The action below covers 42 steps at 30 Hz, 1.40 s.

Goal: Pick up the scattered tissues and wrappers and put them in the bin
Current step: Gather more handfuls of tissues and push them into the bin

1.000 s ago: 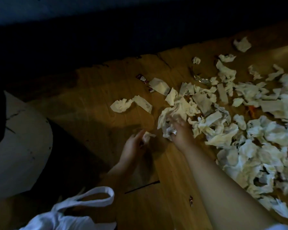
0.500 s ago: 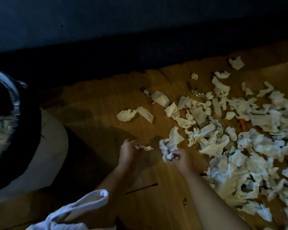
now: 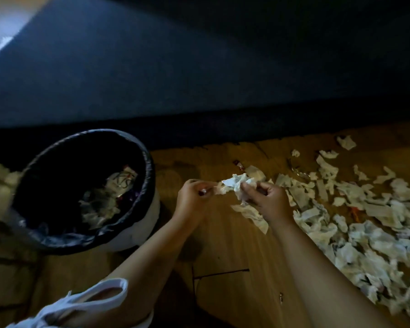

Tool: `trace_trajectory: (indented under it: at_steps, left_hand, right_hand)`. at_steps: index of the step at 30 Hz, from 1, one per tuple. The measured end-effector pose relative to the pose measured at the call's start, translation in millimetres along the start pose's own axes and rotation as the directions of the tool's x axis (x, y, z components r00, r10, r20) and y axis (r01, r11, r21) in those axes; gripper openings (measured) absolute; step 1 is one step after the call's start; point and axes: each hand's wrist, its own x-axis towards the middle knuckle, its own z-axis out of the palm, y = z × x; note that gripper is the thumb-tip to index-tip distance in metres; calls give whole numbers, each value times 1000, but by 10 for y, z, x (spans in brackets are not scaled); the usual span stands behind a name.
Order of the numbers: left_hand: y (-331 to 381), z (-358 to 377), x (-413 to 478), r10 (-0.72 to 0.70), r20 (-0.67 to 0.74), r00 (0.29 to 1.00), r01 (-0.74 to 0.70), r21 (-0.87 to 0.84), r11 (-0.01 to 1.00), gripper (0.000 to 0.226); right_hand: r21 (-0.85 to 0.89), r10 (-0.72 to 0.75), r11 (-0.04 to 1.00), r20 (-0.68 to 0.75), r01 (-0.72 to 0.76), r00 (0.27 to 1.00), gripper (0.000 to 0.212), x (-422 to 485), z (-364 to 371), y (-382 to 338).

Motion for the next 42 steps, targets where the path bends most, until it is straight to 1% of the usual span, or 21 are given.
trace_trajectory:
  at_steps: [3, 5, 7, 9, 11, 13, 14, 15, 17, 20, 22, 24, 27, 29, 31, 34, 36, 39, 42]
  left_hand:
    - [34, -481, -194, 28, -96, 995, -33, -54, 998, 20]
    - [14, -830, -335, 47, -171, 984, -65, -99, 993, 19]
    - [-71, -1165, -455, 21, -237, 971, -54, -134, 990, 17]
    - [-201, -1475, -560, -23, -306, 952, -20, -138, 990, 14]
    - [-340, -1744, -628, -45, -368, 929, -5, -133, 991, 12]
    - [-429, -1953, -665, -67, -413, 908, 12, -136, 991, 11]
    - [-469, -2035, -665, -82, -429, 899, 21, -144, 989, 12]
    - [-498, -2101, -659, -94, -441, 892, 32, -145, 989, 13]
    - [-545, -2182, -627, -134, -452, 882, 74, -148, 986, 14]
    - [-648, -2216, -521, -242, -429, 870, 166, -207, 964, 19]
    - [-696, -2214, -453, -312, -388, 867, 239, -227, 944, 27]
    - [-721, -2203, -406, -351, -373, 859, 286, -220, 933, 35]
    - [-714, -2180, -401, -323, -386, 864, 280, -165, 946, 37]
    - [-689, -2131, -441, -256, -374, 891, 226, -121, 966, 37]
    - [-655, -2049, -507, -163, -360, 918, 140, -90, 986, 36]
    - [-572, -1874, -613, -32, -318, 947, 16, -51, 999, 30]
    - [-505, -1707, -653, 41, -273, 961, -52, -32, 998, 26]
    - [-421, -1372, -634, 132, -182, 974, -133, 10, 991, 26]
    - [-417, -927, -563, 154, -35, 987, -151, 80, 985, 30]
  right_hand:
    - [67, -23, 998, 31, 21, 999, 11, -159, 254, -331]
    - [105, -64, 993, 94, 54, 993, 10, -271, 493, -567]
    - [121, -107, 989, 187, 85, 977, 7, -391, 768, -796]
    - [123, -125, 988, 278, 94, 952, 13, -507, 1063, -991]
    - [141, -152, 984, 324, 112, 934, 19, -587, 1366, -1145]
    - [171, -170, 978, 342, 116, 924, 18, -628, 1654, -1246]
    - [177, -152, 980, 356, 93, 922, 17, -628, 1790, -1271]
    - [167, -129, 983, 372, 70, 919, 15, -618, 1917, -1283]
    - [75, -84, 995, 385, 59, 919, 15, -565, 2136, -1254]
    - [-107, 8, 993, 422, 41, 906, 31, -482, 2329, -1173]
    - [-142, 56, 990, 457, 10, 888, 33, -472, 2387, -1142]
    - [-116, 68, 993, 443, -17, 894, 34, -461, 2414, -1123]
    - [-79, 51, 997, 429, -19, 902, 30, -466, 2404, -1105]
    - [-46, 22, 999, 436, -3, 900, 25, -490, 2353, -1091]
    - [19, -51, 999, 422, 47, 905, 22, -528, 2266, -1059]
    - [104, -134, 989, 346, 104, 929, 18, -554, 2040, -923]
    - [126, -126, 987, 259, 96, 958, 16, -527, 1834, -767]
    - [98, -62, 994, 115, 51, 991, 16, -427, 1492, -431]
    - [52, 39, 998, 4, -39, 999, 17, -342, 1150, 0]
